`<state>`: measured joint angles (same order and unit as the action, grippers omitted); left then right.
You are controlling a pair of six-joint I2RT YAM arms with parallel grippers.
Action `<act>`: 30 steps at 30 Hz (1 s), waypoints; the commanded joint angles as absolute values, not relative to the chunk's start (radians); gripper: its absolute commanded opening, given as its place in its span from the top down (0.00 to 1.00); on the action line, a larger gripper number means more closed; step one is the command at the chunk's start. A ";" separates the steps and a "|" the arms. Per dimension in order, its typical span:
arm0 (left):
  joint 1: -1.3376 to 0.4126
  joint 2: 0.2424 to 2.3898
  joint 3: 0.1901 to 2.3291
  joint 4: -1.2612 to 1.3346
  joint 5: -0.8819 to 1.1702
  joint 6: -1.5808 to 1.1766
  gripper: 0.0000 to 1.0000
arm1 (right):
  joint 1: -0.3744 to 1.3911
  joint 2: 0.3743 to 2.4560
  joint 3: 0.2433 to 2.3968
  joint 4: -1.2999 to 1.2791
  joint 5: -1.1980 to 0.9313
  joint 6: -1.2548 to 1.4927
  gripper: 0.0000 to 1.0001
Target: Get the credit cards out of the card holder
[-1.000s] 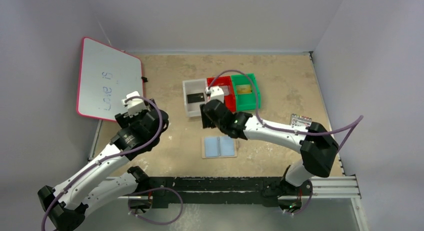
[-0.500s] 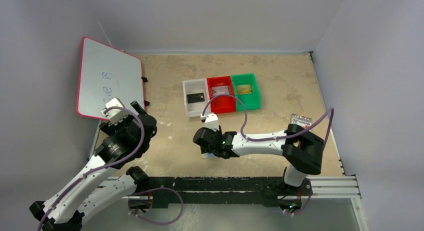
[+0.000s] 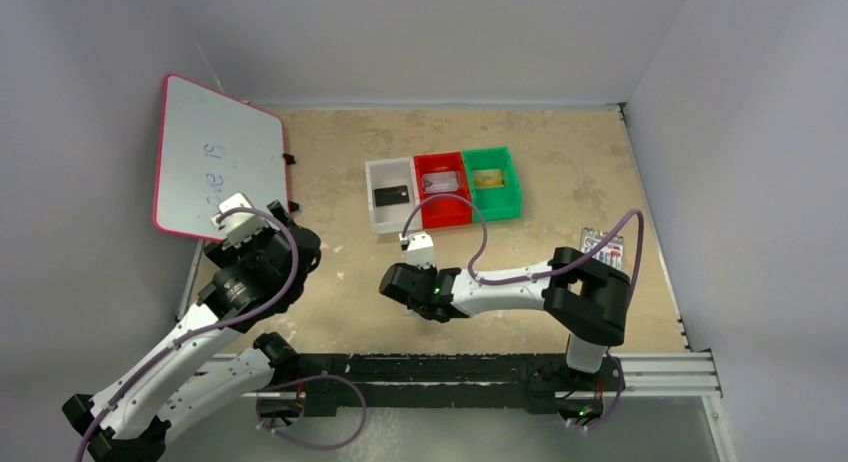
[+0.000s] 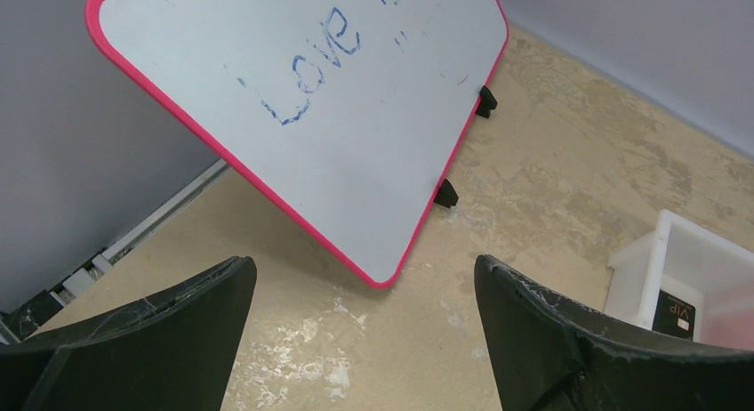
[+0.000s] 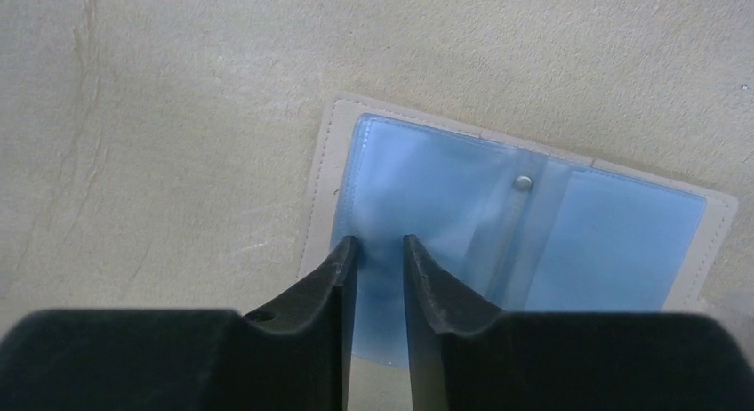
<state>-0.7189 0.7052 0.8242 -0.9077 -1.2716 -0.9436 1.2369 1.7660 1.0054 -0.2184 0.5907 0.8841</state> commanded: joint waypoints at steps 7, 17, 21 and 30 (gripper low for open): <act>-0.713 0.698 0.864 -0.905 -1.279 -0.945 0.07 | 1.232 1.725 0.939 -0.205 0.573 0.924 1.00; -0.713 0.721 0.862 -0.897 -1.259 -0.927 0.07 | 1.212 1.552 0.866 -0.162 0.616 1.001 1.00; -0.712 0.728 0.862 -0.890 -1.255 -0.919 0.07 | 1.199 1.503 0.818 -0.195 0.645 1.049 1.00; -0.712 0.742 0.862 -0.882 -1.247 -0.907 0.08 | 1.193 1.428 0.704 -0.343 0.670 1.287 0.95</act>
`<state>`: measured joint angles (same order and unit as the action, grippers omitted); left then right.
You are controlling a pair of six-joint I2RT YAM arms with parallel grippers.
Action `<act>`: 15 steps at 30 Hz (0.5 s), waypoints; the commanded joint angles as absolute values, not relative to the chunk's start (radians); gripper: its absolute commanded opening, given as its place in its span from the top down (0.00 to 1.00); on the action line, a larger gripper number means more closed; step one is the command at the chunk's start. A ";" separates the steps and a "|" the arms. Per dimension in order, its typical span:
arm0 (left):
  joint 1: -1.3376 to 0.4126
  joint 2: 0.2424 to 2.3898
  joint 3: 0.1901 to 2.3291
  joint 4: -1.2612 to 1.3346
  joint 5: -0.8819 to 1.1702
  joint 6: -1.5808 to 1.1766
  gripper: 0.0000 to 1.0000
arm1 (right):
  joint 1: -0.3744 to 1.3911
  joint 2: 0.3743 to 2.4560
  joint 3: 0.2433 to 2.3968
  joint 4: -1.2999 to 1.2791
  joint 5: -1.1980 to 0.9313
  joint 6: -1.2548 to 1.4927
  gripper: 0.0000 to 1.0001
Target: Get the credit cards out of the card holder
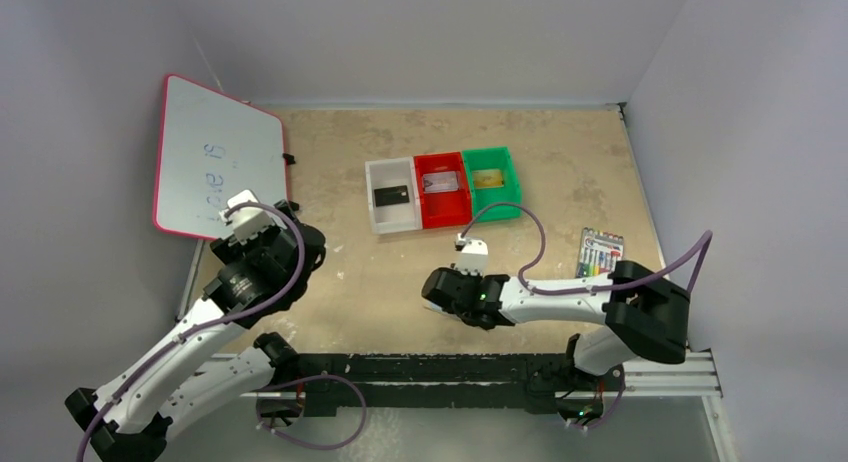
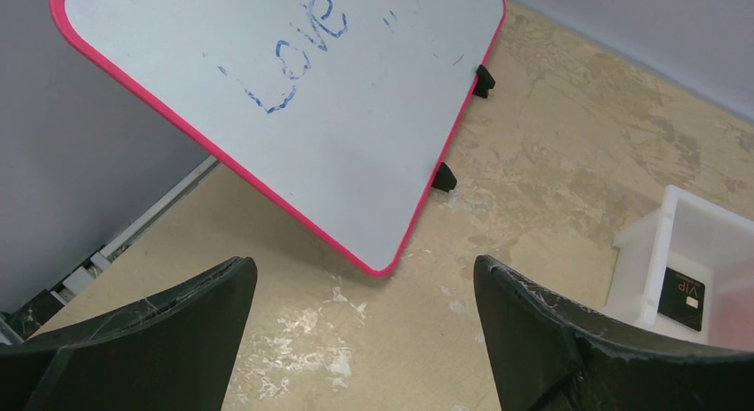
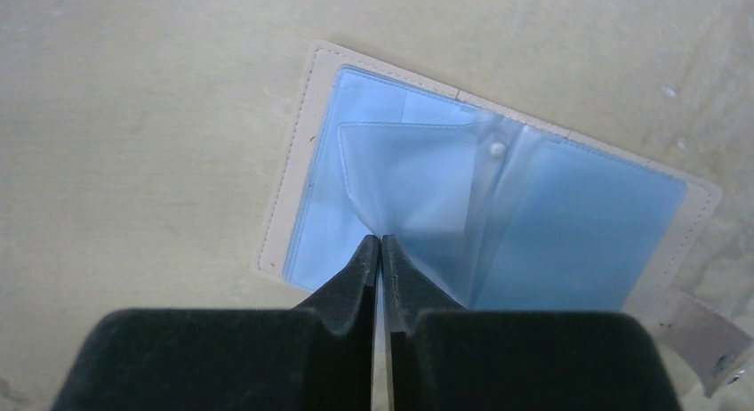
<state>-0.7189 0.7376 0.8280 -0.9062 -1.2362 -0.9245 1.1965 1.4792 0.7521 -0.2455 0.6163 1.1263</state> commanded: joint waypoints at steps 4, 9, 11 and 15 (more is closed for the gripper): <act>-0.712 0.747 0.862 -0.881 -1.243 -0.903 0.08 | 1.193 1.365 0.655 -0.374 0.672 1.365 0.89; -0.713 0.750 0.862 -0.877 -1.239 -0.899 0.08 | 1.193 1.300 0.639 -0.348 0.665 1.292 0.58; -0.713 0.750 0.864 -0.876 -1.238 -0.897 0.08 | 1.193 1.308 0.653 -0.341 0.644 1.262 0.47; -0.712 0.751 0.864 -0.876 -1.236 -0.894 0.08 | 1.193 1.405 0.703 -0.420 0.630 1.302 0.40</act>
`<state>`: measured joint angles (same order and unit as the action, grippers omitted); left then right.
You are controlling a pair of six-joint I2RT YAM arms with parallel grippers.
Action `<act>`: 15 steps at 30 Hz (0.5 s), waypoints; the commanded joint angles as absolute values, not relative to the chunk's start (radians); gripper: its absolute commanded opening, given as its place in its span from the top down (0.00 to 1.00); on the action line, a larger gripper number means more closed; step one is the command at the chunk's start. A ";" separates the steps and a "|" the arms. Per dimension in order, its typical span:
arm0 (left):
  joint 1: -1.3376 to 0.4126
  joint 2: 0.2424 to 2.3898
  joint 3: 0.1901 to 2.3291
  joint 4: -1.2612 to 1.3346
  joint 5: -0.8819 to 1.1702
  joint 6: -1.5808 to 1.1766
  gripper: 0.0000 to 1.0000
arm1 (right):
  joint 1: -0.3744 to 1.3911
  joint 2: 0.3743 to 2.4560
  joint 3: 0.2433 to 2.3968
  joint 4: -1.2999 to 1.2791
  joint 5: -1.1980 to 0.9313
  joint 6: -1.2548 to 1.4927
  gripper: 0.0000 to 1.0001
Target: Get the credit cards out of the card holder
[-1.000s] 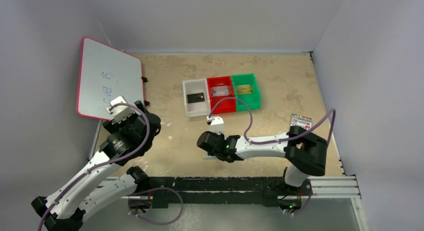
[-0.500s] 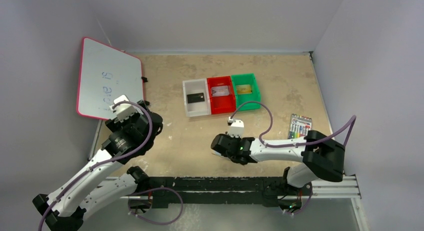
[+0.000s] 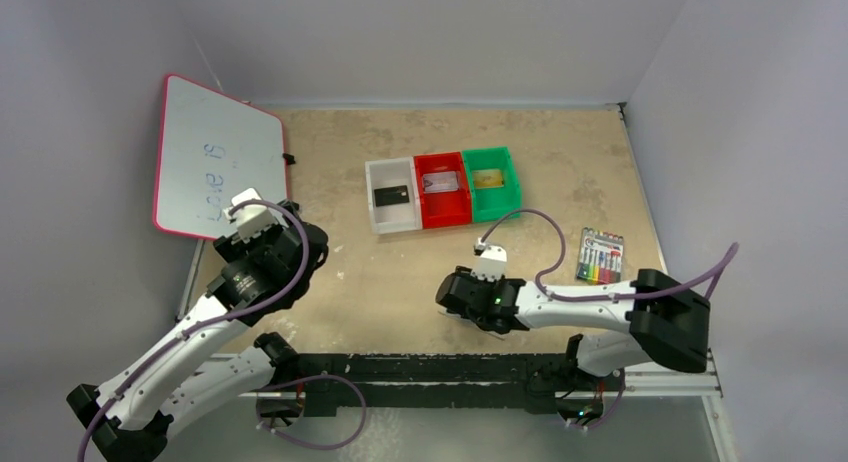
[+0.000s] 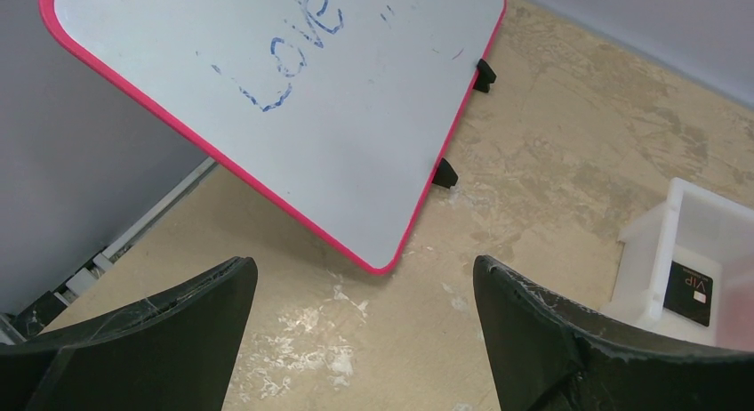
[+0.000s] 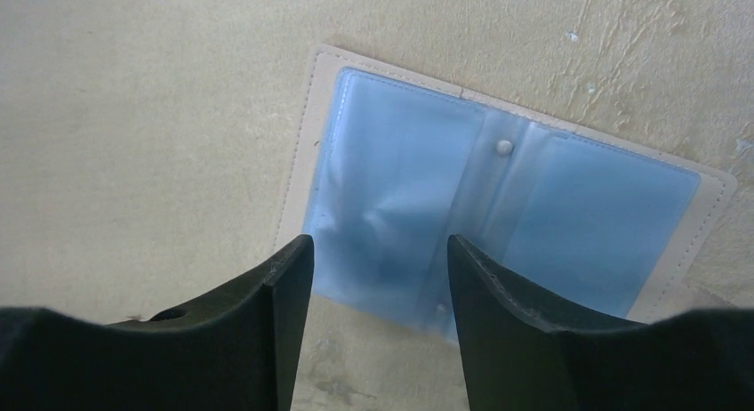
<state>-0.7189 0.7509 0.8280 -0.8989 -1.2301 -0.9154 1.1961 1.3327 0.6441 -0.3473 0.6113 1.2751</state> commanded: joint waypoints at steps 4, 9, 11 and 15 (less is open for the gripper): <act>-0.712 0.748 0.862 -0.877 -1.237 -0.894 0.09 | 1.193 1.535 0.748 -0.448 0.632 1.307 0.40; -0.713 0.747 0.861 -0.875 -1.236 -0.894 0.09 | 1.195 1.663 0.779 -0.415 0.633 1.251 0.48; -0.712 0.747 0.862 -0.874 -1.235 -0.891 0.09 | 1.197 1.685 0.783 -0.324 0.618 1.141 0.60; -0.713 0.746 0.863 -0.874 -1.236 -0.890 0.09 | 1.203 1.684 0.762 -0.136 0.575 0.951 0.74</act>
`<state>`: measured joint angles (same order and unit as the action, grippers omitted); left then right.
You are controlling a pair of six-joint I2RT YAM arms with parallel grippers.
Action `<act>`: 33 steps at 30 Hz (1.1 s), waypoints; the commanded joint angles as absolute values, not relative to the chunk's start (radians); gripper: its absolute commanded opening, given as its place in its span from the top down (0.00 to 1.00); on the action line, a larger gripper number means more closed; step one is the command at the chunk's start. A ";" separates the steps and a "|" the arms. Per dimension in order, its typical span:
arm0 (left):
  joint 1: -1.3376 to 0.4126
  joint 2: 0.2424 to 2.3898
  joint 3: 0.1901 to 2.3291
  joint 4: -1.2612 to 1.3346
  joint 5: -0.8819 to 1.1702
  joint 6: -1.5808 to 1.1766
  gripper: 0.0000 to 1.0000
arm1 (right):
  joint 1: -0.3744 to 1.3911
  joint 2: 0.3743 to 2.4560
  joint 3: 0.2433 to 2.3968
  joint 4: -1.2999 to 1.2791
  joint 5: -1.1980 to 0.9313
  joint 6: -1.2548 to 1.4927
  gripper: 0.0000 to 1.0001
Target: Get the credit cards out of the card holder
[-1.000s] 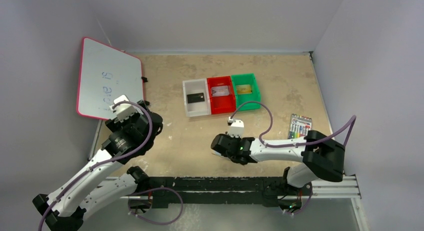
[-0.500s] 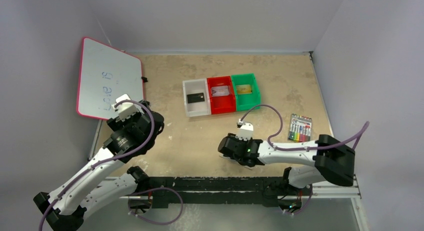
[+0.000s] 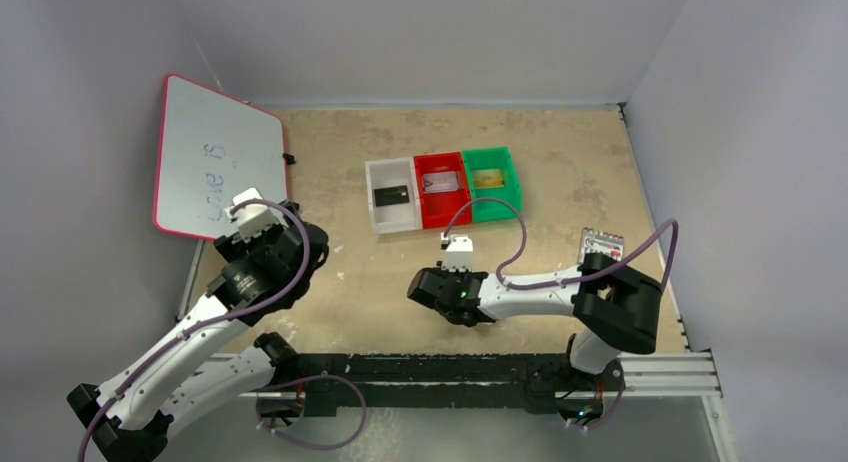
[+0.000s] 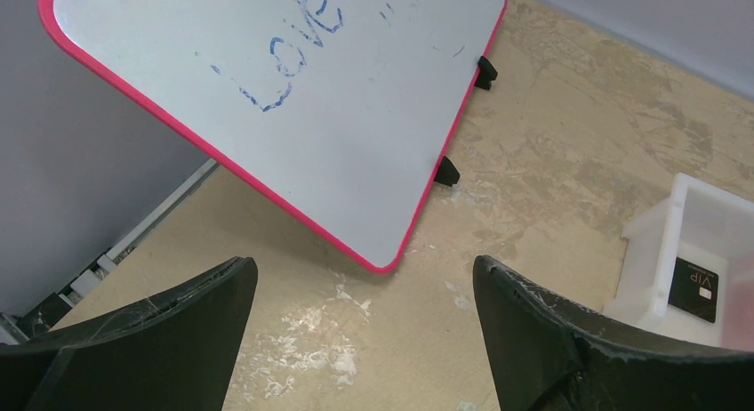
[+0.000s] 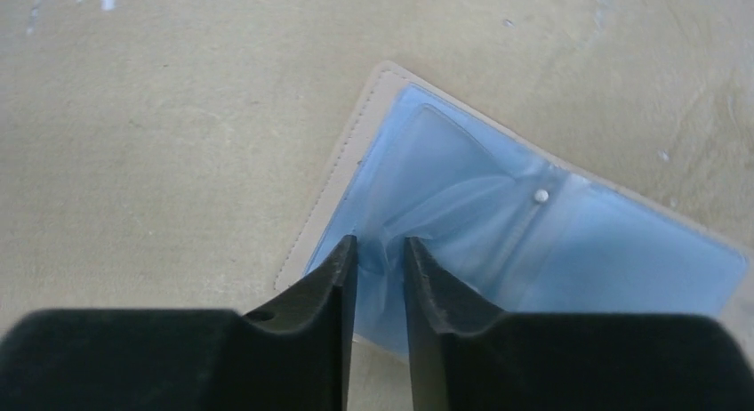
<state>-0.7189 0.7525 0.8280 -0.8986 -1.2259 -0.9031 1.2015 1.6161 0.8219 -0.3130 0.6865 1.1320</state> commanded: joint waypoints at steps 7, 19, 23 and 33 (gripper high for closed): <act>-0.712 0.734 0.861 -0.877 -1.242 -0.893 0.09 | 1.204 1.537 0.681 0.053 0.532 0.737 0.84; -0.713 0.731 0.863 -0.877 -1.240 -0.894 0.09 | 1.203 1.245 0.596 -0.010 0.518 0.744 0.41; -0.713 0.727 0.865 -0.877 -1.241 -0.893 0.09 | 1.205 1.319 0.656 -0.063 0.528 0.794 0.34; -0.712 0.719 0.862 -0.878 -1.244 -0.895 0.09 | 1.215 1.574 0.812 -0.226 0.606 0.855 0.30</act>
<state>-0.7189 0.7261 0.8280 -0.8986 -1.2266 -0.8986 1.2053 1.5227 0.7399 -0.1318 0.5331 0.8230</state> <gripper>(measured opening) 0.909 0.705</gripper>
